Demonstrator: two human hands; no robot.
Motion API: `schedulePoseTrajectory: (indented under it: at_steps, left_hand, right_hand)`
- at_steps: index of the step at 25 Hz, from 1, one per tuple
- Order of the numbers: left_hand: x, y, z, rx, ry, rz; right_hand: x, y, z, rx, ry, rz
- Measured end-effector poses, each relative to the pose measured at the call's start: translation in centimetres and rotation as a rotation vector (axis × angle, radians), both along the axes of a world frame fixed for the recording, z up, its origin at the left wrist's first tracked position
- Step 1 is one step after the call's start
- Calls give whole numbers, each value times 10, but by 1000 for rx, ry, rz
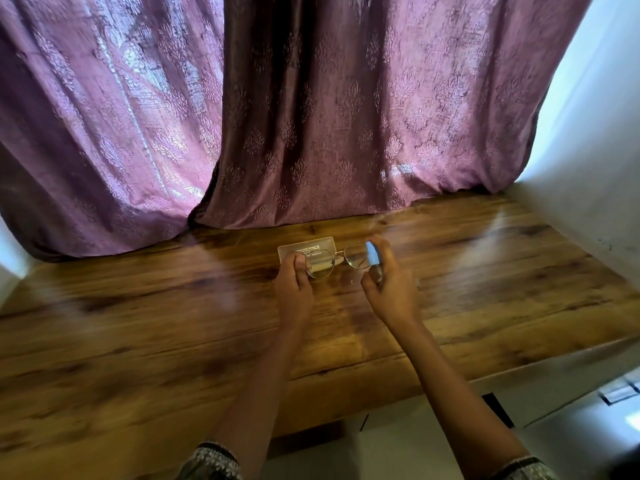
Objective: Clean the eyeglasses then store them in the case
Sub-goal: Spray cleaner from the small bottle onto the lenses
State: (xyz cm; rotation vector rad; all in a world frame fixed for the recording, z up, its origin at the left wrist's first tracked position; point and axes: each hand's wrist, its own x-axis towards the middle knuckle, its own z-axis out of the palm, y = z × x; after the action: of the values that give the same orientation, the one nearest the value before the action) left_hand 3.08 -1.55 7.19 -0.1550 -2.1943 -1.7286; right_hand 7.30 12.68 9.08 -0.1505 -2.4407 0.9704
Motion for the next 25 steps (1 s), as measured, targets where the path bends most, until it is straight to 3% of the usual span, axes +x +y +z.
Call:
schedulePoseTrajectory:
  at_steps: [9, 13, 17, 25]
  left_hand:
    - [-8, 3, -6, -11, -5, 17]
    - [-13, 4, -8, -2, -17, 37]
    - [-18, 6, -8, 8, -11, 78]
    - [-31, 13, -6, 27, -27, 151]
  right_hand:
    - [-7, 3, -10, -10, 71, 33]
    - [-9, 9, -15, -193, 157, 63]
    - [-13, 21, -23, -400, 77, 12]
    - [-47, 54, -51, -320, -130, -95]
